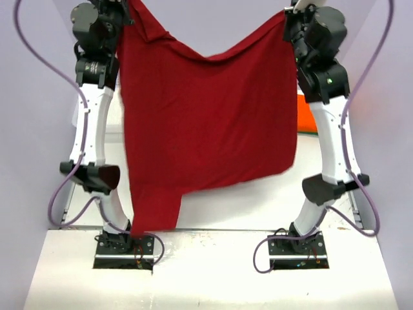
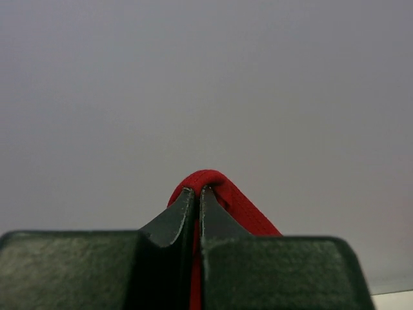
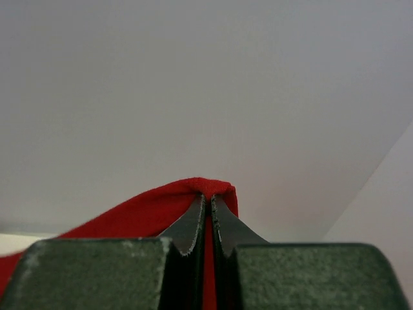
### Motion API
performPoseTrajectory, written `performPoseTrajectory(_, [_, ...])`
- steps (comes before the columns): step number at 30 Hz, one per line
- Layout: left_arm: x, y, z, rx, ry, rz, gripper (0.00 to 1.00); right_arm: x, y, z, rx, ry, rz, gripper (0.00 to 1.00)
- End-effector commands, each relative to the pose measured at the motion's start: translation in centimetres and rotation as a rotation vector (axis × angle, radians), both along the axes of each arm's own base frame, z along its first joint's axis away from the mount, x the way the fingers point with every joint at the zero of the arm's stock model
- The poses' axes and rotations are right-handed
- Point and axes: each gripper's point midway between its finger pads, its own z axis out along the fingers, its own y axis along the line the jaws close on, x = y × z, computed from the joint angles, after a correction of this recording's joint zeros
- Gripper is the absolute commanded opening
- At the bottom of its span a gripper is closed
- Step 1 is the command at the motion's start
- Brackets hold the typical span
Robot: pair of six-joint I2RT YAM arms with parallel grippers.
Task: Fold and stack the t-shirts
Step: Flatten out the tshirt
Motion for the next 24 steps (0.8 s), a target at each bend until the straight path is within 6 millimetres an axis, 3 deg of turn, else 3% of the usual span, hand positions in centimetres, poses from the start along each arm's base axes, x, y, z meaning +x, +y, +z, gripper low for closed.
performPoseTrajectory(1, [-2.5, 3.1, 7.1, 0.003, -0.241, 0.039, 0.00, -1.3, -2.7, 4.9, 0.043, -0.150, -0.025, 0.00])
performPoseTrajectory(3, [-1.5, 3.8, 6.6, -0.017, -0.245, 0.025, 0.00, -0.5, -4.1, 4.6, 0.038, -0.145, -0.049, 0.00])
performPoseTrajectory(5, [-1.4, 4.9, 7.4, -0.016, -0.289, 0.027, 0.00, -0.4, -5.4, 4.9, 0.051, -0.156, -0.042, 0.00])
performPoseTrajectory(6, [-0.4, 4.9, 6.8, -0.016, -0.280, 0.008, 0.00, -0.4, -5.6, 5.0, 0.047, -0.162, -0.038, 0.00])
performPoseTrajectory(7, [-0.8, 6.9, 7.5, -0.012, -0.302, 0.029, 0.00, -0.6, -6.0, 5.4, 0.042, -0.174, -0.045, 0.00])
performPoseTrajectory(9, [-0.5, 7.5, 7.3, -0.035, -0.308, -0.007, 0.00, -0.3, -6.4, 5.0, 0.032, -0.158, -0.035, 0.00])
performPoseTrajectory(12, [-0.1, 8.1, 6.7, -0.023, -0.298, -0.029, 0.00, 1.4, -6.7, 2.3, 0.036, -0.081, -0.043, 0.00])
performPoseTrajectory(14, [0.5, 7.6, 5.5, -0.023, -0.264, -0.059, 0.00, 2.9, -6.4, -0.9, 0.066, 0.010, -0.041, 0.00])
performPoseTrajectory(15, [1.6, 7.3, 3.8, -0.021, -0.217, -0.081, 0.00, 3.2, -6.3, -2.0, 0.070, 0.039, -0.038, 0.00])
performPoseTrajectory(16, [2.2, 6.4, 2.5, -0.011, -0.182, -0.112, 0.00, 4.4, -6.2, -5.3, 0.087, 0.123, -0.047, 0.00])
performPoseTrajectory(17, [2.8, 6.1, 1.2, -0.006, -0.149, -0.112, 0.00, 4.8, -6.0, -7.1, 0.089, 0.175, -0.045, 0.00])
performPoseTrajectory(20, [5.3, 3.7, -5.9, 0.034, 0.056, -0.125, 0.00, 6.4, -5.1, -15.0, 0.113, 0.389, -0.042, 0.00])
performPoseTrajectory(21, [5.9, 2.6, -10.1, 0.033, 0.180, -0.142, 0.00, 6.4, -5.1, -16.6, 0.123, 0.426, -0.056, 0.00])
performPoseTrajectory(22, [6.0, 1.7, -12.5, 0.030, 0.244, -0.145, 0.00, 6.6, -5.2, -20.6, 0.135, 0.514, -0.077, 0.00])
performPoseTrajectory(23, [4.2, 0.6, -12.3, 0.022, 0.251, -0.168, 0.00, 6.2, -5.5, -22.8, 0.143, 0.573, -0.102, 0.00])
performPoseTrajectory(24, [4.0, -1.1, -17.7, 0.008, 0.363, -0.206, 0.00, 5.8, -5.7, -24.4, 0.157, 0.610, -0.120, 0.00])
